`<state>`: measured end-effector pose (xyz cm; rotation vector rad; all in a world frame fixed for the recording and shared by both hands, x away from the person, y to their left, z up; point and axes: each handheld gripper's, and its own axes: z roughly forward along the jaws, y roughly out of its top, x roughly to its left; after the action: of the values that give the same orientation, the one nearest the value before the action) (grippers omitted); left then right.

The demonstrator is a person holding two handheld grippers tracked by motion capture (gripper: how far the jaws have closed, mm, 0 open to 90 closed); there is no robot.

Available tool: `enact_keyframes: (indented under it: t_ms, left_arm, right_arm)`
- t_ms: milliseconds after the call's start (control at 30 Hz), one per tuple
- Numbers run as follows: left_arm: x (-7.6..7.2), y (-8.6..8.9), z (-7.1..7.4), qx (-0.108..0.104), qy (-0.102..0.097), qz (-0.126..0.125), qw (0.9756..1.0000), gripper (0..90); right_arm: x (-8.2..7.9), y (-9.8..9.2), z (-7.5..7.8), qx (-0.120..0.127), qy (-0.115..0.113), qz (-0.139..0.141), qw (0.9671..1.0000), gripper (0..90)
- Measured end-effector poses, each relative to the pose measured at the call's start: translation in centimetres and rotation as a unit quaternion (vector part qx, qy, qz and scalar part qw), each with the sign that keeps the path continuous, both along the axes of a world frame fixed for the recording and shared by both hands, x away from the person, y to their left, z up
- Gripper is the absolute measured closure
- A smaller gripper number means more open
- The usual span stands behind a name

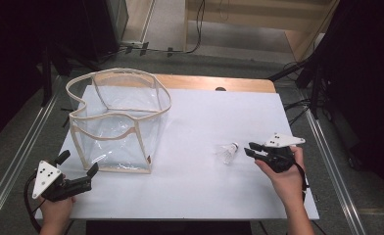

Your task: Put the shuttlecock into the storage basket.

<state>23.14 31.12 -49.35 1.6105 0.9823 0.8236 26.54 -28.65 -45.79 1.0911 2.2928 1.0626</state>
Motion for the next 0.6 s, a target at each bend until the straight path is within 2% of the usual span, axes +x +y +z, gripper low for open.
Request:
enact_keyframes:
  t_ms: [100,133,167,200,267,333,600]
  left_arm:
    - [0.0,0.0,0.0,0.0,0.001,0.0,1.0,0.3]
    - [0.0,0.0,0.0,0.001,0.001,0.0,1.0,0.3]
    - [0.0,-0.1,0.0,0.001,0.001,0.0,1.0,0.3]
    - [0.0,-0.1,0.0,0.001,0.0,0.0,1.0,0.3]
    - [0.0,-0.1,0.0,0.001,0.001,-0.001,1.0,0.3]
    - [0.0,0.0,0.0,0.001,0.001,-0.001,1.0,0.3]
    - [0.0,-0.1,0.0,0.002,0.001,-0.001,1.0,0.3]
  right_arm:
    - [0.4,0.6,-0.3,-0.012,0.006,0.006,0.9999,78.8]
    - [0.6,1.2,-0.5,-0.03,0.012,0.009,0.9994,81.6]
    - [0.6,1.2,-0.5,-0.03,0.012,0.009,0.9994,81.6]
    - [0.9,1.7,-0.7,-0.045,0.03,0.015,0.9984,83.9]
    - [1.0,1.8,-0.7,-0.051,0.035,0.015,0.998,84.4]
    - [1.2,2.2,-1.0,-0.064,0.054,0.026,0.9961,85.9]
    - [1.9,2.7,-1.6,-0.092,0.081,0.041,0.9916,87.4]
